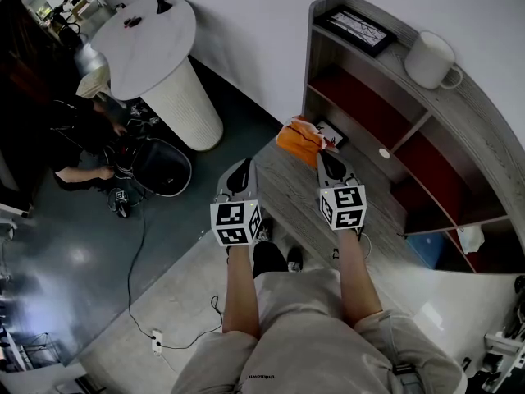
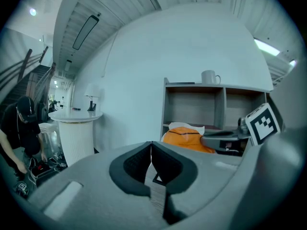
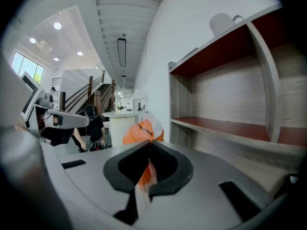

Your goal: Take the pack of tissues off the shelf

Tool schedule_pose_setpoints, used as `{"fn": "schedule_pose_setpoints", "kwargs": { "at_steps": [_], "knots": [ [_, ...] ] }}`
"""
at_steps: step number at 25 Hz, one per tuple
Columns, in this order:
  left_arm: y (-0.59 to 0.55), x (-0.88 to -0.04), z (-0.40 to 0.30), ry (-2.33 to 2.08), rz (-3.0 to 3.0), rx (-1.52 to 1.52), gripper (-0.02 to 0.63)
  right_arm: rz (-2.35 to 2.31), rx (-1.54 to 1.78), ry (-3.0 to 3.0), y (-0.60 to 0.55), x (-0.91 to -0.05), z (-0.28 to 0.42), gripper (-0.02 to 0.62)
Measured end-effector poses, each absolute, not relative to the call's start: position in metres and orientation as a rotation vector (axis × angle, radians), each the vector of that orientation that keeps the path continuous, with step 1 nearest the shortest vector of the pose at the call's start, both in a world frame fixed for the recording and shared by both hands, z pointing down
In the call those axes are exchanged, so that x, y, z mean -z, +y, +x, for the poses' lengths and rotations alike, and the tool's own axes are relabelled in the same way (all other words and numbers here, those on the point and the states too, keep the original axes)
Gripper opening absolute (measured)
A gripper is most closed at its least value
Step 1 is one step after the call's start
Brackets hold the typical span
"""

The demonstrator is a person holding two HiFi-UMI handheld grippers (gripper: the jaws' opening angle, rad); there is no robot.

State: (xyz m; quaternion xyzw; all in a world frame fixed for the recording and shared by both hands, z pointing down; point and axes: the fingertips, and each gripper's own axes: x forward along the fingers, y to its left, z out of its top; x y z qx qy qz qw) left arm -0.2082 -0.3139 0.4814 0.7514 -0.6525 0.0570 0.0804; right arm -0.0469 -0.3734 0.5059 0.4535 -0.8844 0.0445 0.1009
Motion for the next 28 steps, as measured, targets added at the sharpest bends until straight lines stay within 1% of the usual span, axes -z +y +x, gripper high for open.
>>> {"fn": "schedule_pose_setpoints", "kwargs": {
  "at_steps": [28],
  "knots": [
    [-0.324, -0.479, -0.205, -1.921, 2.278, -0.176, 0.011, 1.373, -0.126, -2.610, -0.383, -0.498, -0.048, 0.021]
  ]
}}
